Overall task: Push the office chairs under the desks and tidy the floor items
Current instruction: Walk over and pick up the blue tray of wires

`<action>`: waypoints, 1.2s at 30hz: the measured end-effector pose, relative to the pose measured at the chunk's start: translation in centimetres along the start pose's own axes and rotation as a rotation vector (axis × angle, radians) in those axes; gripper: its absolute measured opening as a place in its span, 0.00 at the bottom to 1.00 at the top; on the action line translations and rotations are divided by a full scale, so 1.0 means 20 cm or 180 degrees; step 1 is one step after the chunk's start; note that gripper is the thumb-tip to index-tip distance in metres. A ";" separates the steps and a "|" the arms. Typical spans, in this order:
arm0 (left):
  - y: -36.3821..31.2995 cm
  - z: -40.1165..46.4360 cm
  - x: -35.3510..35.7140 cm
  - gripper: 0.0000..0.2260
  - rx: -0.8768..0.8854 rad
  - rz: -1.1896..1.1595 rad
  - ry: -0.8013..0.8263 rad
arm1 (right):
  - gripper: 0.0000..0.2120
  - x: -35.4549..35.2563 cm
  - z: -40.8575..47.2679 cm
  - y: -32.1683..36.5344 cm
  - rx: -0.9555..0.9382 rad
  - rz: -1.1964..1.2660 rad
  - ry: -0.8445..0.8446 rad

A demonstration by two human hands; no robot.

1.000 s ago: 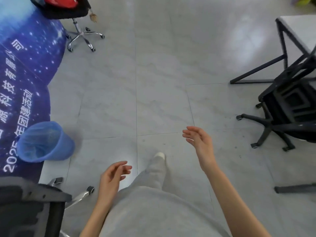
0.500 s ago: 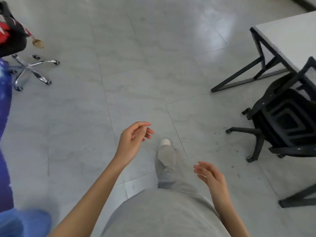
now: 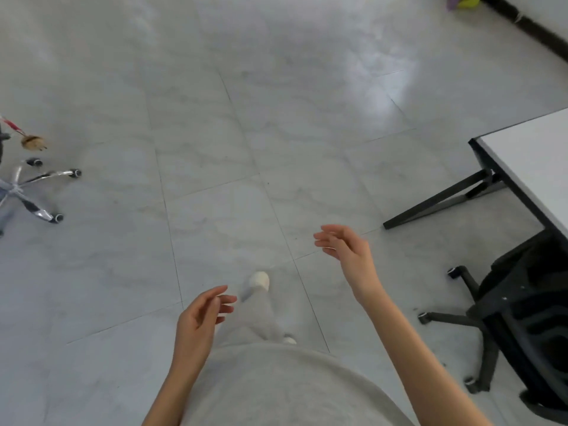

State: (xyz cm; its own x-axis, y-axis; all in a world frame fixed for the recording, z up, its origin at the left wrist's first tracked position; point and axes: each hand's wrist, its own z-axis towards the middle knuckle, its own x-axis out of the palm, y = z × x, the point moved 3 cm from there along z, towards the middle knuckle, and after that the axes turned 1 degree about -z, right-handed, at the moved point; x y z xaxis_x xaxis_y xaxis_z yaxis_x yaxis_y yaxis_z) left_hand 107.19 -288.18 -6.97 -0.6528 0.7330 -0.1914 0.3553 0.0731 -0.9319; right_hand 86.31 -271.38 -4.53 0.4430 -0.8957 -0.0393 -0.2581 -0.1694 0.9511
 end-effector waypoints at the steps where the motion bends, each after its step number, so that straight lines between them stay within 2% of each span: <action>1: -0.02 0.12 0.01 0.12 -0.0011 0.0002 -0.0046 | 0.16 0.01 0.15 0.04 -0.0059 -0.0036 -0.0001; 6: -0.18 0.86 0.14 0.13 -0.0037 0.0001 0.0091 | 0.16 0.03 0.81 0.14 -0.0017 -0.0042 -0.0299; 11: -0.62 1.63 0.39 0.12 0.0333 0.0113 0.0576 | 0.17 -0.05 1.20 0.17 0.0417 0.0187 -0.0812; 18: -1.22 2.49 1.18 0.08 0.0707 0.0403 0.1746 | 0.16 -0.33 1.59 0.20 0.0818 0.0621 -0.1716; 21: -1.38 2.75 1.62 0.11 0.0855 0.0491 0.2047 | 0.16 -0.54 1.85 0.17 0.0859 0.0759 -0.2038; 25: -1.51 3.00 2.15 0.08 0.0819 0.0521 0.2289 | 0.14 -0.92 2.33 0.27 0.0781 0.0998 -0.2204; 29: -1.61 3.20 2.53 0.12 0.0584 0.0482 0.2255 | 0.14 -1.40 2.87 0.56 0.0489 0.0904 -0.2262; 36: -1.79 3.61 3.13 0.13 0.0412 0.0672 0.2087 | 0.14 -2.15 3.59 0.99 0.0167 0.0769 -0.2452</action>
State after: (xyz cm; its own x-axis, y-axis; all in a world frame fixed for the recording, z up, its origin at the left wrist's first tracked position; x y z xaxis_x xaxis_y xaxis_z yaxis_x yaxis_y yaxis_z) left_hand 5.31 -293.72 -7.73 -0.0258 0.9824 -0.1850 0.3209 -0.1671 -0.9322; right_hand 0.50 -265.82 -6.00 -0.3413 -0.9385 -0.0526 -0.3194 0.0632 0.9455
